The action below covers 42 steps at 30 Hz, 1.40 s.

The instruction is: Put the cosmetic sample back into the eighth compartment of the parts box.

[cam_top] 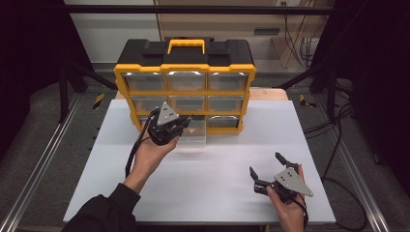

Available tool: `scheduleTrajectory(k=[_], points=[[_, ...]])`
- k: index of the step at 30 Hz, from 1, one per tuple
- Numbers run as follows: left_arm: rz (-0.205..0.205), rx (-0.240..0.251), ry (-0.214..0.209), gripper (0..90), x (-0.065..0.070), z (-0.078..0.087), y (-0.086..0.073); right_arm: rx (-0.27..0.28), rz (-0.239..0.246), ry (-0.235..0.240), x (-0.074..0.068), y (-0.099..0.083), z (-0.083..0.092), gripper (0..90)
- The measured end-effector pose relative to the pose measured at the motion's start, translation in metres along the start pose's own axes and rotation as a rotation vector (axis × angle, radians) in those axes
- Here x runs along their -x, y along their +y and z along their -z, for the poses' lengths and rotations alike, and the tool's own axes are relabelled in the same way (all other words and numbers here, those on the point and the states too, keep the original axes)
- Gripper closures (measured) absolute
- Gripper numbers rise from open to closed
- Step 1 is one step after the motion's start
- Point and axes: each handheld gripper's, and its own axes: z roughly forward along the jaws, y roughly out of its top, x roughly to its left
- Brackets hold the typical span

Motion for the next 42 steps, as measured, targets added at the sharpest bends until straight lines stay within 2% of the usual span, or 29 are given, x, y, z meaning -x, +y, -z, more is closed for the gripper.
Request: scheduleTrajectory(k=[11, 23, 30, 37, 42], points=[[0.009, -0.008, 0.012, 80.5, -0.003, -0.006, 0.000, -0.001, -0.002, 0.002, 0.000, 0.000, 0.000, 3.8], [0.037, -0.038, 0.021, 80.5, -0.003, -0.017, 0.000, -0.001, -0.007, 0.000, 0.001, 0.000, 0.001, 3.8], [0.073, -0.043, 0.016, 80.4, -0.006, -0.021, -0.002, 0.000, -0.011, -0.001, 0.002, 0.000, 0.001, 3.8], [0.095, -0.067, 0.015, 80.4, -0.004, -0.025, -0.003, 0.007, -0.019, -0.006, 0.004, 0.000, 0.003, 3.9], [0.086, -0.096, 0.033, 80.4, -0.004, -0.029, -0.005, 0.005, -0.026, -0.006, 0.005, -0.001, 0.002, 3.9]])
